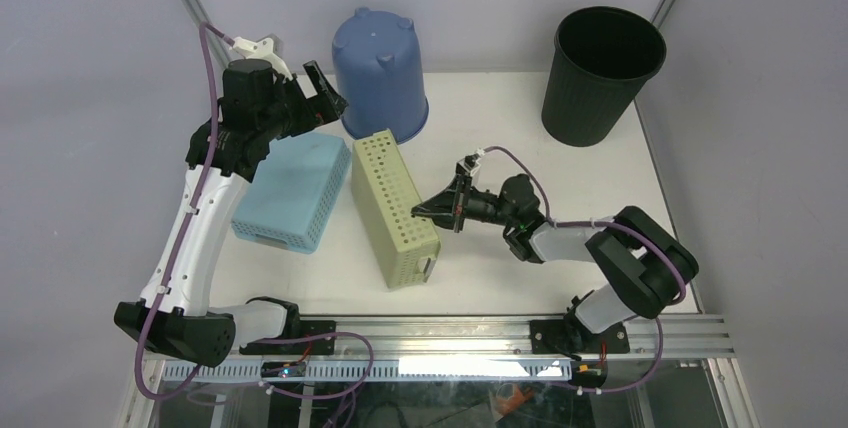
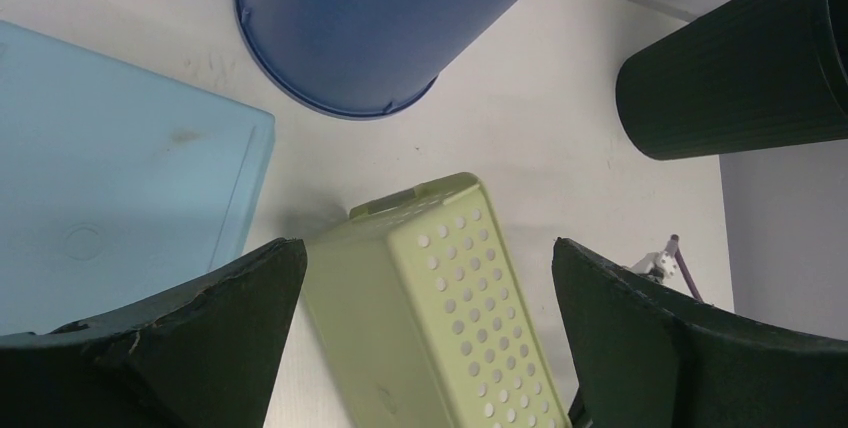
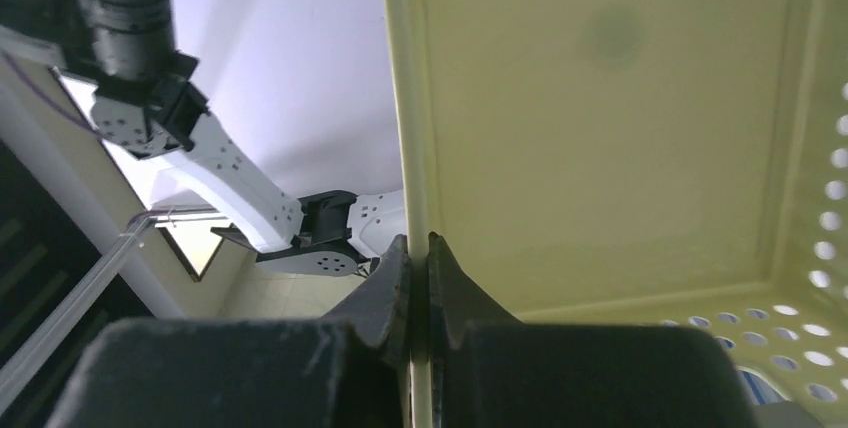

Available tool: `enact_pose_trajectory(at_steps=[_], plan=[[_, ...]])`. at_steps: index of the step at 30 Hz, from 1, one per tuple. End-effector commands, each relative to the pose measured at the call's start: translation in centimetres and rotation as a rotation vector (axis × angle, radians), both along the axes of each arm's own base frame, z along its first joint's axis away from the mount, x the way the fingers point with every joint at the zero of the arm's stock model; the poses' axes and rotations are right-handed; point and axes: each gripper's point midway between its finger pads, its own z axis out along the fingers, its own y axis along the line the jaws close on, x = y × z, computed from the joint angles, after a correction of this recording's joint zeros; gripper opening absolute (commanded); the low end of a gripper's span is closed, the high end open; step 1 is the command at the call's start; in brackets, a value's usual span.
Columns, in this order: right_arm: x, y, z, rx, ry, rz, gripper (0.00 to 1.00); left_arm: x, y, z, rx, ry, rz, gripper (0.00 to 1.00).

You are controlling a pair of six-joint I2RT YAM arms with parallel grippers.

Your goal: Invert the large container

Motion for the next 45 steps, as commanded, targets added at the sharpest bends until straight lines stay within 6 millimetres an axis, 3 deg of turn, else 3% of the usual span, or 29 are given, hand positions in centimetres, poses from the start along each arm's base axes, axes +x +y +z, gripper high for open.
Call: enact_pose_trajectory(at_steps=[1, 5, 11, 16, 17, 19, 22, 25, 30, 37, 43, 45], plan=[[-0.1, -2.5, 2.7, 0.175, -0.029, -0.06, 0.0, -0.1, 0.1, 0.9, 0.011, -0.035, -0.021, 0.99], [0.4, -4.9, 0.4, 0.125, -0.017, -0.126, 0.0, 0.0, -0.2, 0.7, 0.006, -0.028, -0.035, 0.99], [1.0, -8.0, -4.6, -0.037, 0.016, -0.187, 0.03, 0.2, -0.9, 0.0, -0.011, -0.011, -0.064, 0.99], [1.7, -9.9, -7.5, -0.244, -0.009, -0.225, 0.51, 0.2, -1.2, -0.5, -0.019, -0.001, -0.078, 0.99], [1.6, -10.2, -7.9, -0.3, 0.04, -0.232, 0.56, 0.2, -1.3, -0.6, -0.024, 0.002, -0.083, 0.99], [2.4, -11.6, -8.6, -0.485, -0.061, -0.265, 0.77, 0.2, -1.6, -0.8, -0.033, 0.007, -0.095, 0.99], [3.4, -14.4, -8.3, -0.721, -0.129, -0.331, 0.91, 0.3, -2.0, -1.2, -0.044, 0.015, -0.111, 0.99], [4.7, -17.4, -6.6, -0.926, -0.221, -0.395, 0.95, 0.3, -2.4, -1.4, -0.054, 0.018, -0.13, 0.99], [6.9, -20.9, -0.5, -1.144, -0.38, -0.458, 0.99, 0.0, -3.0, -2.3, -0.07, 0.038, -0.164, 0.99], [10.2, -23.5, 4.1, -1.369, -0.514, -0.466, 0.99, -0.3, -3.0, -3.2, -0.062, 0.048, -0.177, 0.99], [15.2, -26.5, 13.6, -1.545, -0.727, -0.642, 0.99, -0.8, -3.4, -3.5, -0.069, 0.055, -0.202, 0.99], [17.1, -27.2, 15.9, -1.62, -0.785, -0.657, 0.99, -0.9, -3.5, -3.7, -0.072, 0.061, -0.209, 0.99]])
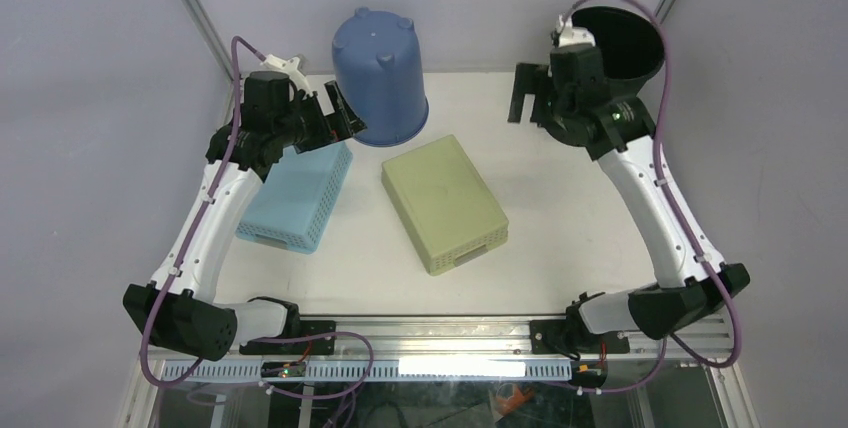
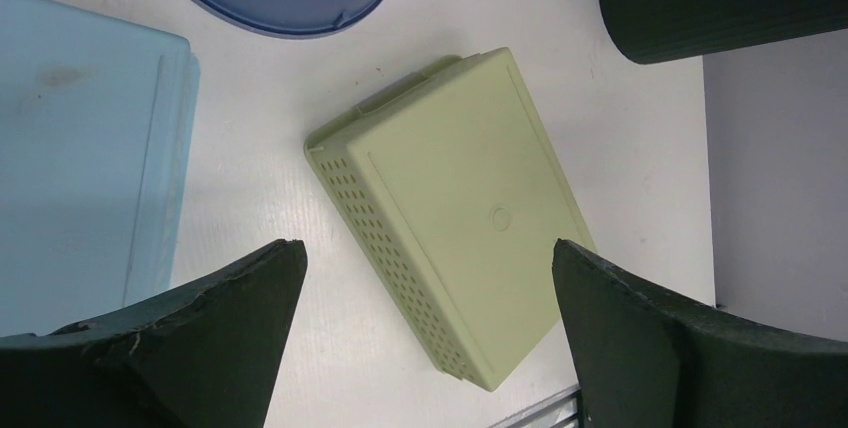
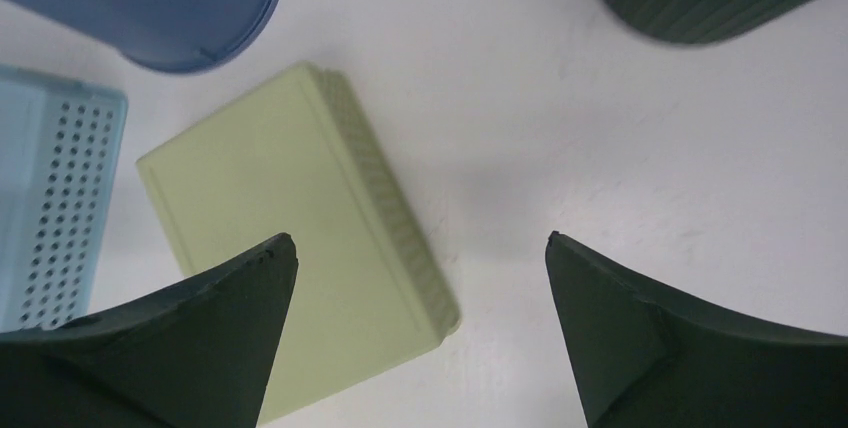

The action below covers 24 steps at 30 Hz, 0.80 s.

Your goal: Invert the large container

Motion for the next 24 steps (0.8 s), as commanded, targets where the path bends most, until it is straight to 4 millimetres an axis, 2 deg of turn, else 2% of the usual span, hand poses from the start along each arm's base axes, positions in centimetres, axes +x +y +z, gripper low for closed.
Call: enact_pose_trajectory(at_steps=[1, 3, 6, 13, 16, 19, 22, 24], plan=[[3.9, -4.2, 7.9, -0.267, -0.196, -0.069, 0.99, -0.1, -0.5, 1.4, -0.026, -0.062, -0.04, 0.99], [5.8, -5.2, 9.2, -0.379, -0.207, -0.091, 0.99, -0.3, -0.4, 1.1, -0.023, -0.058, -0.04, 0.99], [9.0, -6.8, 9.7, -0.516, -0.198, -0.096, 0.99, -0.6, -0.1, 0.6, -0.015, -0.051, -0.028, 0.99], [15.5, -8.7, 7.2, -0.545, -0.167, -0.032, 0.98, -1.6, 0.0, -0.4, -0.018, -0.034, -0.033, 0.99], [17.3, -9.3, 5.7, -0.532, -0.152, -0.011, 0.98, -2.1, 0.0, -0.7, -0.02, -0.028, -0.037, 0.99], [18.4, -9.7, 2.6, -0.485, -0.093, 0.036, 0.96, -2.4, 0.0, -0.8, -0.021, -0.023, -0.038, 0.99], [18.6, -9.9, -0.7, -0.445, -0.014, 0.064, 0.89, -2.6, 0.0, -1.0, -0.022, -0.021, -0.042, 0.99], [18.4, -9.4, -1.4, -0.417, 0.006, 0.076, 0.8, -2.6, 0.0, -1.0, -0.019, -0.021, -0.043, 0.99]])
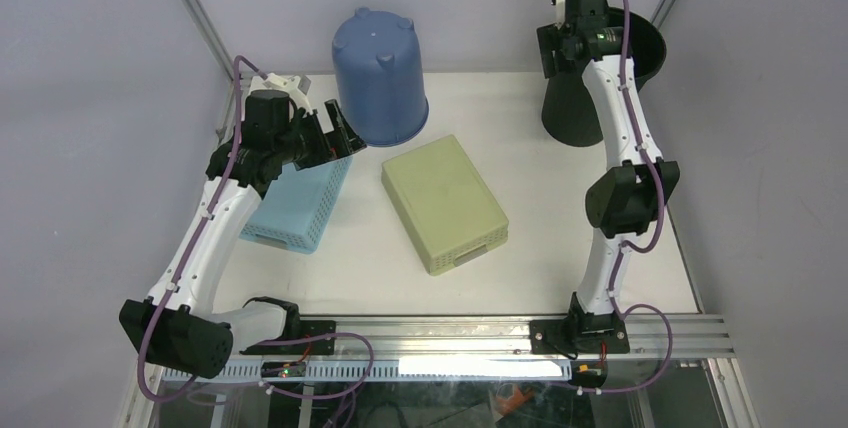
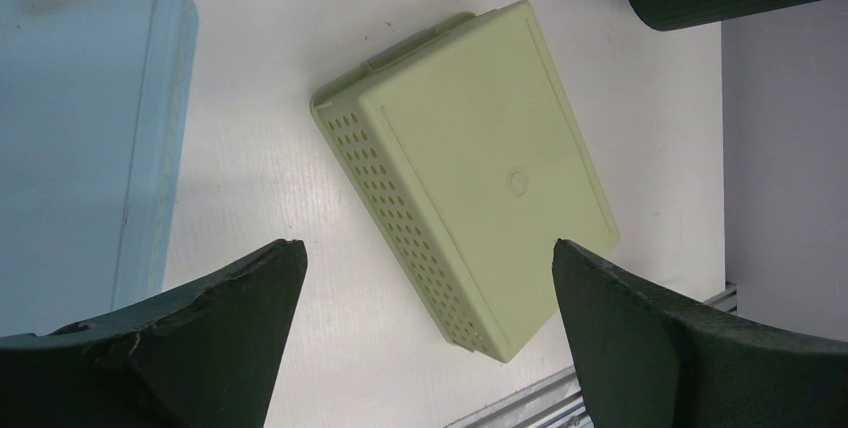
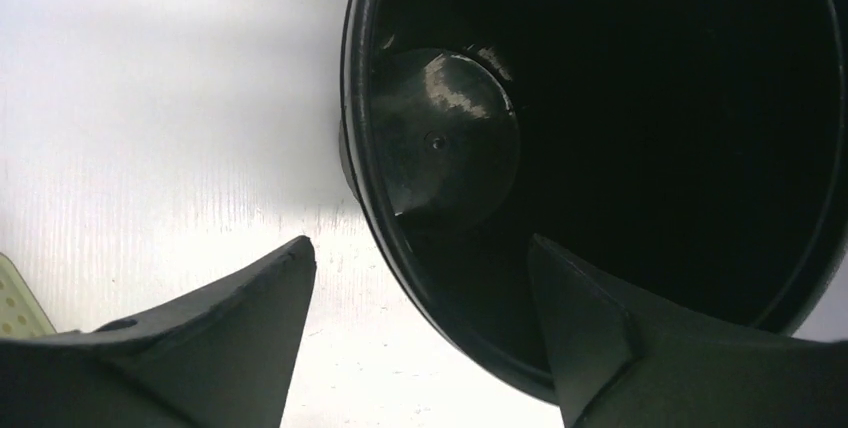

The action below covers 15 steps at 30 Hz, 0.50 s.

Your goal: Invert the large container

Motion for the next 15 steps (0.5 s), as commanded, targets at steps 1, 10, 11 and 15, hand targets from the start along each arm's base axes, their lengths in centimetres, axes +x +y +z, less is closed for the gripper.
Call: enact_pose_trajectory(at_steps=[1, 10, 11, 15], plan=[[0.1, 1.4, 1.0, 0.094, -0.025, 0.056, 0.75, -0.2, -0.3, 1.5, -0.02, -0.059, -0.031, 0.99], [-3.0, 5.2, 8.8, 0.213, -0.181, 0.14, 0.14, 0.1, -0.6, 0.8, -0.024, -0.036, -0.042, 0.99], [-3.5, 5.6, 9.7, 0.232, -0.199, 0.144, 0.1, 0.2, -0.7, 0.8, -0.025, -0.037, -0.043, 0.99], [-4.7, 7.2, 12.3, 0.341, -0.249, 0.15, 0.0, 0.6, -0.7, 0.7, -0.026, -0.032, -0.043, 0.99]])
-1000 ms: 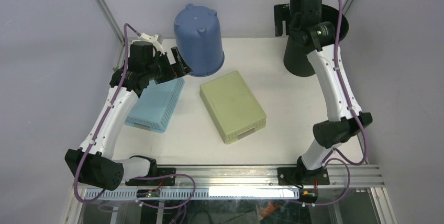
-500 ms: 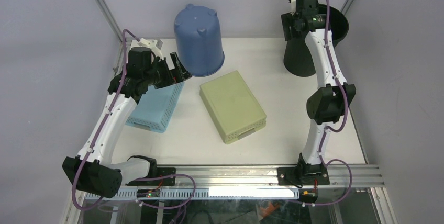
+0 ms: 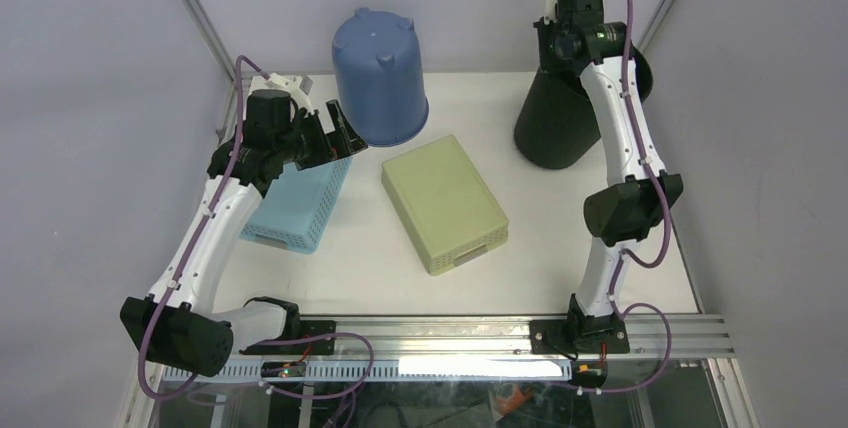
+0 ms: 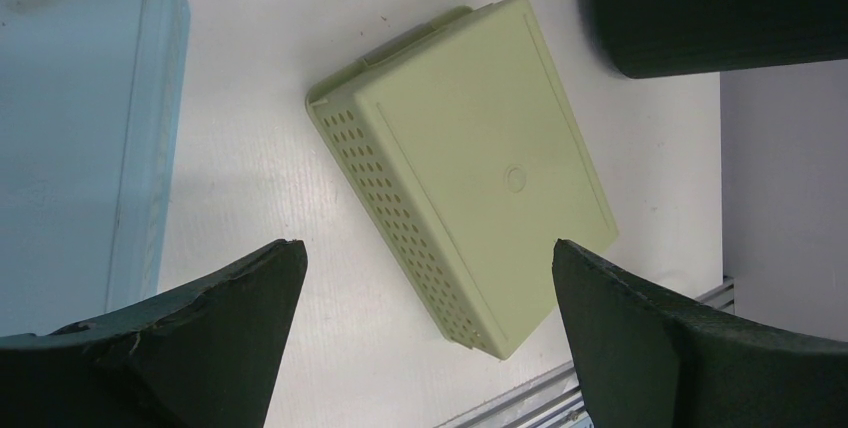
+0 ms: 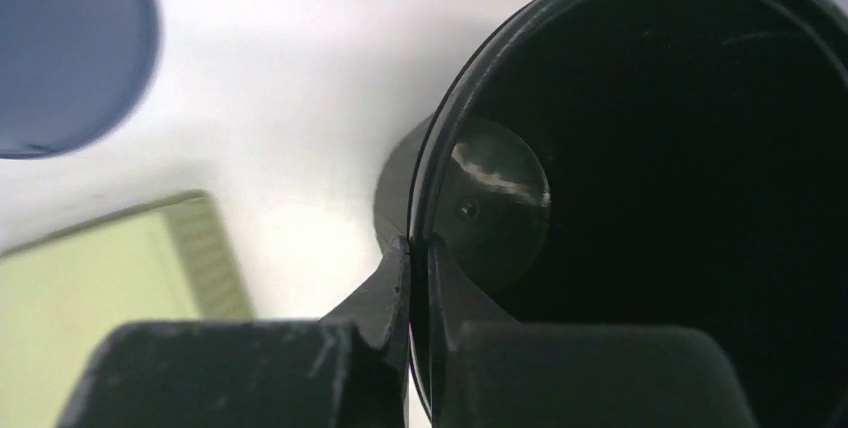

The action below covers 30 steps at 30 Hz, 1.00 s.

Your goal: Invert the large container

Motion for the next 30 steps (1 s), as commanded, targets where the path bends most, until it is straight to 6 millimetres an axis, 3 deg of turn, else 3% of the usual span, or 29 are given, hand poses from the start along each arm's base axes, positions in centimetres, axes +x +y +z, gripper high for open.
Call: enact_pose_trajectory(at_steps=[1, 4, 8, 10, 11, 15, 21, 26, 30], plan=[[-2.7, 2.4, 11.1, 0.209, -0.26, 0.037, 0.0, 0.8, -0.5, 0.7, -0.018, -0.038, -0.027, 0.99], [-3.4, 4.0, 12.5, 0.31, -0.279, 0.08, 0.0, 1.0, -0.6, 0.7, -0.021, -0.035, -0.031, 0.99], [-3.7, 4.8, 13.2, 0.435, -0.294, 0.053, 0.0, 1.2, -0.7, 0.8, -0.023, -0.035, -0.029, 0.99], [-3.7, 5.3, 14.5, 0.545, -0.336, 0.06, 0.0, 1.2, -0.6, 0.8, -0.021, -0.039, -0.027, 0.99], [-3.8, 5.6, 13.9, 0.613, -0.325, 0.063, 0.0, 1.2, -0.6, 0.7, -0.02, -0.036, -0.027, 0.99], [-4.2, 5.4, 14.2, 0.889, -0.368, 0.082, 0.0, 1.2, -0.8, 0.8, -0.028, -0.034, -0.032, 0.99], [-4.6, 2.5, 9.1, 1.101, -0.335, -0.048, 0.0, 0.5, -1.9, 1.9, -0.053, -0.055, -0.098, 0.99], [-7.6, -0.2, 2.7, 1.185, -0.26, -0.152, 0.0, -0.7, -6.8, 4.3, -0.051, -0.097, -0.218, 0.99], [-11.0, -1.0, -2.2, 1.141, -0.175, -0.22, 0.0, -0.6, -11.1, 4.8, -0.067, -0.107, -0.299, 0.99]])
